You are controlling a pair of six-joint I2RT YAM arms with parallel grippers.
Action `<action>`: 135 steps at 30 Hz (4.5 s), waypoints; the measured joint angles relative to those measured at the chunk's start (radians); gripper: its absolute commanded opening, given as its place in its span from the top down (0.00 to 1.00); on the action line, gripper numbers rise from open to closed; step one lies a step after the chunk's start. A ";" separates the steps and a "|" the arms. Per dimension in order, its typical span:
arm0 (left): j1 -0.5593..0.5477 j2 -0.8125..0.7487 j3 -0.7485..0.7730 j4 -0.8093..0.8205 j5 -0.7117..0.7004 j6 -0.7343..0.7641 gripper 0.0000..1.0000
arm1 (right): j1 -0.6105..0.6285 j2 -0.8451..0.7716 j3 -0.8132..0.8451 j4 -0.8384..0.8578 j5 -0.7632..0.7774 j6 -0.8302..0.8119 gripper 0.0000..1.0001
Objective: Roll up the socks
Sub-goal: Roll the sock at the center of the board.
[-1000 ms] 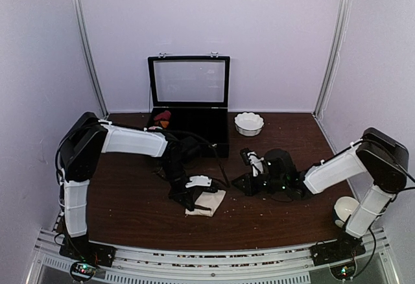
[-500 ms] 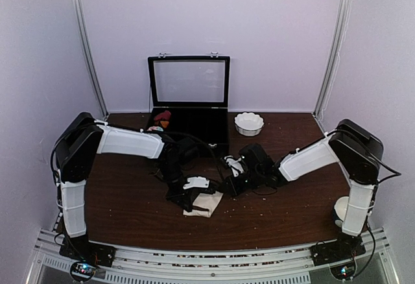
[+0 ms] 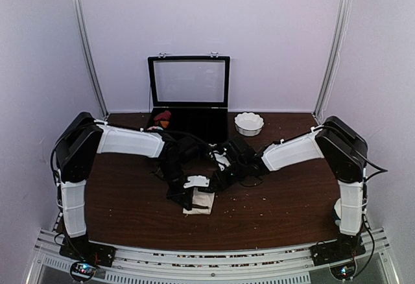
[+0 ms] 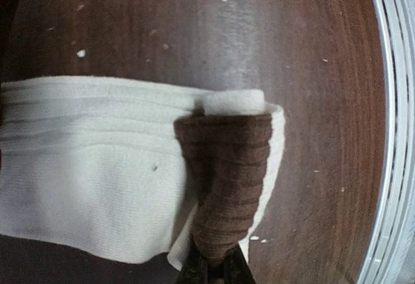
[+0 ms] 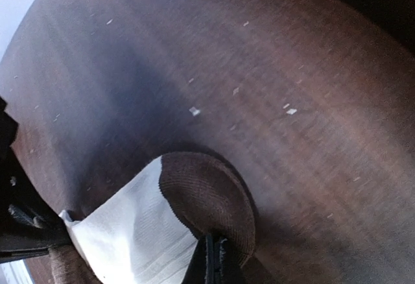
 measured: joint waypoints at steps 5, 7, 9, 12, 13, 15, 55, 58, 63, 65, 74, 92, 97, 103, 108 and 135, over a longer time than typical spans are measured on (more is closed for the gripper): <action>0.027 0.063 0.114 -0.047 -0.047 -0.011 0.99 | -0.012 0.013 0.049 -0.052 0.098 -0.008 1.00; 0.038 0.092 0.159 -0.072 -0.051 -0.010 0.98 | -0.018 0.013 0.049 -0.048 0.110 -0.008 1.00; 0.042 0.113 0.190 -0.096 -0.053 -0.010 0.97 | -0.025 0.013 0.049 -0.044 0.117 -0.007 1.00; 0.042 0.148 0.246 -0.148 -0.056 -0.010 0.96 | -0.031 0.013 0.053 -0.046 0.112 -0.007 0.99; 0.042 0.159 0.264 -0.166 -0.057 -0.009 0.96 | -0.033 0.014 0.053 -0.044 0.108 -0.007 0.96; 0.042 0.185 0.301 -0.202 -0.058 -0.010 0.96 | -0.037 0.014 0.052 -0.037 0.100 -0.006 0.87; 0.064 0.293 0.437 -0.348 0.014 -0.083 0.94 | 0.301 -0.469 -0.511 0.231 0.302 -0.472 0.44; 0.065 0.299 0.445 -0.356 0.015 -0.077 0.94 | 0.322 -0.392 -0.422 0.201 0.311 -0.567 0.46; 0.067 0.302 0.448 -0.360 0.019 -0.068 0.94 | 0.331 -0.280 -0.274 0.167 0.329 -0.700 0.52; 0.068 0.302 0.448 -0.360 0.022 -0.066 0.94 | 0.330 -0.245 -0.235 0.154 0.336 -0.742 0.54; 0.069 0.303 0.447 -0.360 0.026 -0.055 0.93 | 0.294 -0.140 -0.194 0.132 0.359 -0.813 0.60; 0.070 0.252 0.388 -0.364 0.093 -0.039 0.02 | 0.266 -0.090 -0.142 0.103 0.365 -0.808 0.86; 0.102 0.173 0.297 -0.249 0.105 -0.048 0.02 | 0.270 -0.083 -0.140 0.116 0.304 -0.763 0.93; 0.163 0.060 0.133 -0.064 0.053 -0.064 0.02 | 0.224 -0.096 -0.193 0.185 0.224 -0.604 0.95; 0.214 -0.055 0.023 0.067 0.024 -0.092 0.02 | 0.161 -0.127 -0.293 0.298 0.116 -0.443 0.96; 0.027 -0.074 0.090 0.096 0.055 0.296 0.16 | -0.054 -0.048 -0.480 0.731 -0.345 0.042 0.99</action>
